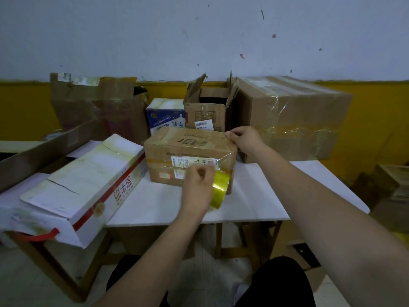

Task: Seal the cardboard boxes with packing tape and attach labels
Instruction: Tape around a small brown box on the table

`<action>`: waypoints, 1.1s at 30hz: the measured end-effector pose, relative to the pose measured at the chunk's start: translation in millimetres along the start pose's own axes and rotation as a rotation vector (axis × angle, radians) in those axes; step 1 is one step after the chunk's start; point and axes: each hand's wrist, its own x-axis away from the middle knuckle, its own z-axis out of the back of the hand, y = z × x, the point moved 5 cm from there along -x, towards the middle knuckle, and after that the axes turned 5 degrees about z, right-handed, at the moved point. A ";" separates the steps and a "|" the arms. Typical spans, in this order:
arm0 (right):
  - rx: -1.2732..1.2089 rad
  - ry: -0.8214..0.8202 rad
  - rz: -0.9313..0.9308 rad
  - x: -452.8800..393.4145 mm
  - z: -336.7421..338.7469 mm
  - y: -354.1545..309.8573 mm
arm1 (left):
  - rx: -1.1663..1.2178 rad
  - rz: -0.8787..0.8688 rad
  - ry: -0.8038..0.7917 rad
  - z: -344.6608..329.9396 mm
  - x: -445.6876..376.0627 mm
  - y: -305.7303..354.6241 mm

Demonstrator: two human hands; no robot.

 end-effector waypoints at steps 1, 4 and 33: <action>0.005 -0.003 0.008 0.9 -0.1 -0.1 | -0.019 -0.055 0.109 19.0 -8.3 2.2; -0.027 0.040 0.051 16.6 2.5 -0.4 | -0.210 -0.129 0.389 73.7 -45.0 -0.8; -0.062 -0.317 -0.457 8.3 45.5 9.6 | -1.106 -0.264 -0.036 26.2 -129.9 46.1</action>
